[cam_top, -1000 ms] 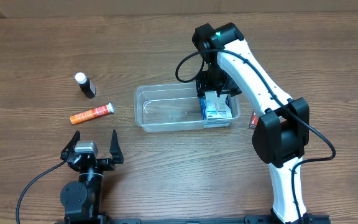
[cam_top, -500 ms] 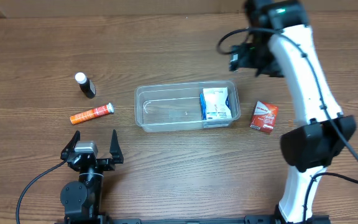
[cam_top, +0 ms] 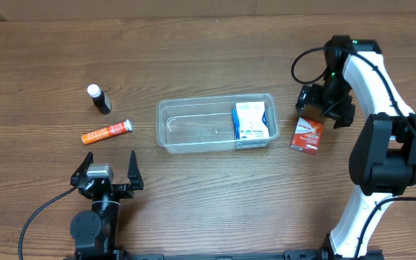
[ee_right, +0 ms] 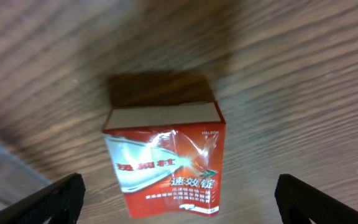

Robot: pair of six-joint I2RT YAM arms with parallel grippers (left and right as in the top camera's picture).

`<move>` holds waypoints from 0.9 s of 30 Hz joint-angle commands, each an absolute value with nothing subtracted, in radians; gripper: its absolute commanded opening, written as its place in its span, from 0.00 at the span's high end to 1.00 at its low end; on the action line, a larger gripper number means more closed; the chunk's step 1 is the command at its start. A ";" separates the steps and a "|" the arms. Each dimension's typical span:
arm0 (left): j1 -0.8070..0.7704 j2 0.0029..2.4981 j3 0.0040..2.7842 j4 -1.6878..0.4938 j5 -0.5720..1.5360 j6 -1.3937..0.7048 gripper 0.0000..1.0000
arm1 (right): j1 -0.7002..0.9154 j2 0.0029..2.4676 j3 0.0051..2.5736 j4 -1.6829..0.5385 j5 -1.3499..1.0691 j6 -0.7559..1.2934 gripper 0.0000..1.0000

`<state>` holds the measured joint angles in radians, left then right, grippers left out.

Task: Pack container
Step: 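Grasp the red-and-white medicine box with the right gripper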

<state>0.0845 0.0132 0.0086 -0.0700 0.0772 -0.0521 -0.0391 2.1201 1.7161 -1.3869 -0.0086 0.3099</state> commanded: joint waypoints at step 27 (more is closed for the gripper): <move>0.078 0.004 0.004 -0.071 0.070 -0.041 0.00 | -0.010 1.992 1.628 -1.259 0.025 0.307 0.34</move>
